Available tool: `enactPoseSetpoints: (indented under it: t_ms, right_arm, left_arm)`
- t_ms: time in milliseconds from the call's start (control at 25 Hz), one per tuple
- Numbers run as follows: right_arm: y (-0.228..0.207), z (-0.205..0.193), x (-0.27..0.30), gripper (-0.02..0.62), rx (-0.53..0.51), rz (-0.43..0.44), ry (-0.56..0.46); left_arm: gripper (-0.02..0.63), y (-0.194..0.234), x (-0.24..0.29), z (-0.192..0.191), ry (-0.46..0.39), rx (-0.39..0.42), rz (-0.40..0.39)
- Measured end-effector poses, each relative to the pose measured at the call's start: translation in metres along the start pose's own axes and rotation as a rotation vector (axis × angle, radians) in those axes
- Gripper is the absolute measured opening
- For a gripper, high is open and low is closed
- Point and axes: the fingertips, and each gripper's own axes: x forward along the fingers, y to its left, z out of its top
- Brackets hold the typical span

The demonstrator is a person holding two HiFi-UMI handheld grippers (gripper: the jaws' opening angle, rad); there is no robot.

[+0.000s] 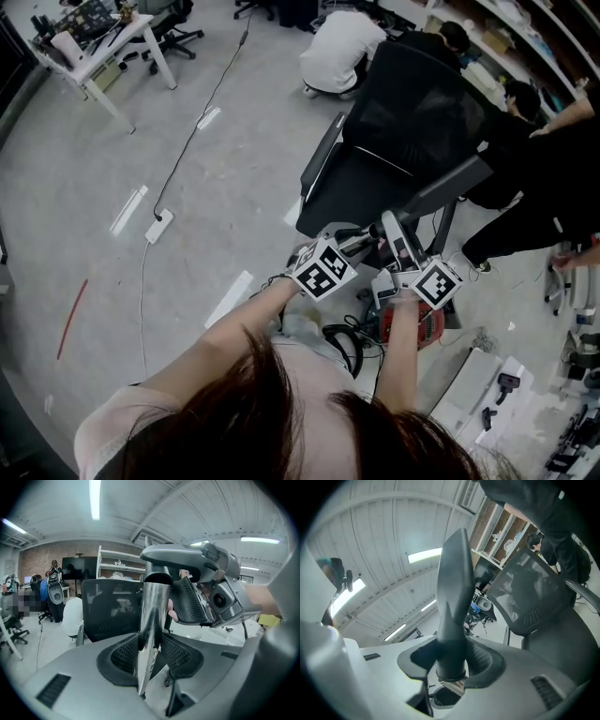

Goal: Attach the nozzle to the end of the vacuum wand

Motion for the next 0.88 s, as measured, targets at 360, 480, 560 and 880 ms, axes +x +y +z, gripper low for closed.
enactPoseSetpoints:
  t_ms: [360, 480, 560, 880]
  right_arm:
    - [0.021, -0.004, 0.001, 0.179, -0.168, 0.009, 0.003]
    - [0.023, -0.009, 0.001, 0.179, -0.239, -0.018, 0.021]
    - [0.024, -0.01, -0.001, 0.179, -0.27, -0.038, 0.016]
    - [0.029, -0.013, -0.004, 0.179, -0.419, -0.118, -0.039]
  left_arm:
    - [0.15, -0.005, -0.001, 0.002, 0.003, 0.008, -0.012]
    - [0.15, -0.006, -0.001, 0.002, 0.005, 0.011, -0.02]
    - [0.15, -0.008, -0.001, 0.002, 0.005, 0.01, -0.025]
    - [0.15, -0.007, -0.001, 0.001, 0.01, 0.01, -0.043]
